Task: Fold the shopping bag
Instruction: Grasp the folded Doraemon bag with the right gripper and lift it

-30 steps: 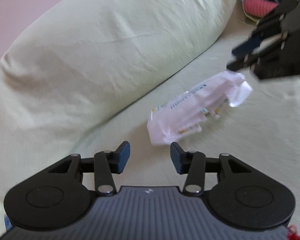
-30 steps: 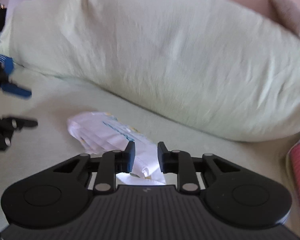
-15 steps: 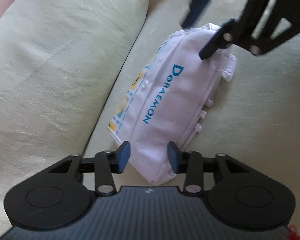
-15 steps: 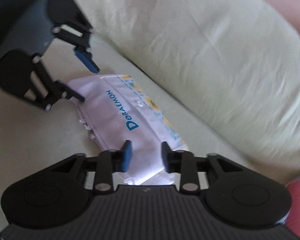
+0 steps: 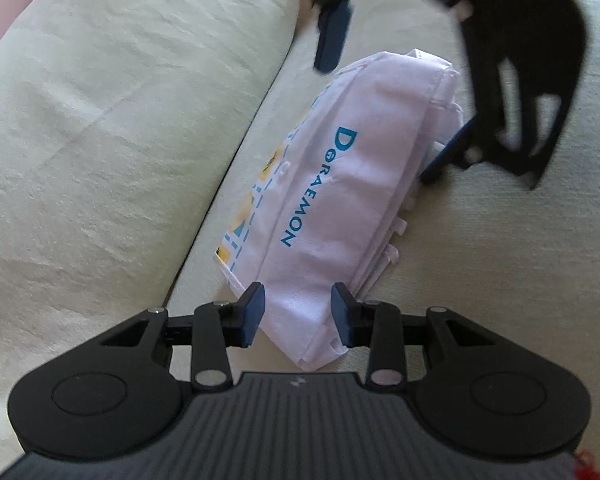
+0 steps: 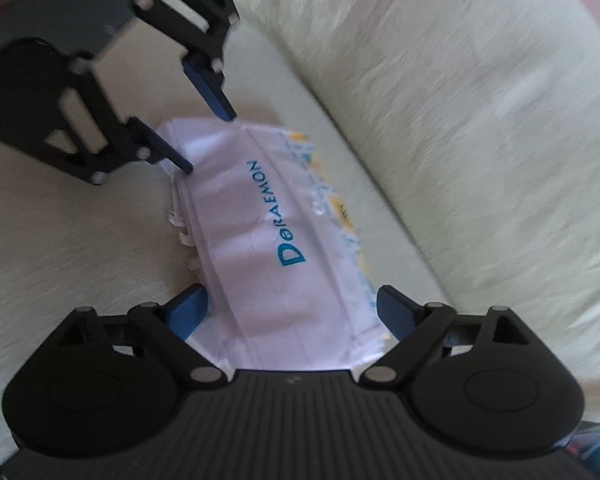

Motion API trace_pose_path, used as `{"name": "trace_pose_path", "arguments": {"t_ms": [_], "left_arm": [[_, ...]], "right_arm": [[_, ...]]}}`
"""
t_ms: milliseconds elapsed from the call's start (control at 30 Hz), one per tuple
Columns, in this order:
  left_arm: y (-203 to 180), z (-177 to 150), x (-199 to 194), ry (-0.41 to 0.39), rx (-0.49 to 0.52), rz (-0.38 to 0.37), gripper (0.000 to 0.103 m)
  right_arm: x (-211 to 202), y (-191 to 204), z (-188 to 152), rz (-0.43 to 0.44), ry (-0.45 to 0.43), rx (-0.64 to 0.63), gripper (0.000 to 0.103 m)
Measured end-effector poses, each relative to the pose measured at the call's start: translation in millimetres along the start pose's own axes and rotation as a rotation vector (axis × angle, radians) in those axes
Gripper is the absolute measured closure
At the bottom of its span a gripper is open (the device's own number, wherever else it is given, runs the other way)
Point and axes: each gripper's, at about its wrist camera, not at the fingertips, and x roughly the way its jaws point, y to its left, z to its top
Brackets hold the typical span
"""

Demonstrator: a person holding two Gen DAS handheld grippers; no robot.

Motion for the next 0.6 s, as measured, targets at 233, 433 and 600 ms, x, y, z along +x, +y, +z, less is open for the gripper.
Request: {"name": "trace_pose_path", "arguments": {"t_ms": [233, 433, 600], "left_arm": [[0, 0, 2, -0.010, 0.020, -0.010, 0.059], [10, 0, -10, 0.001, 0.047, 0.024, 0.052], [11, -15, -25, 0.034, 0.155, 0.102, 0.047]], "right_arm": [[16, -24, -1, 0.122, -0.013, 0.071, 0.028], [14, -20, -4, 0.077, -0.021, -0.025, 0.053], [16, -11, -8, 0.020, -0.034, -0.143, 0.057]]}}
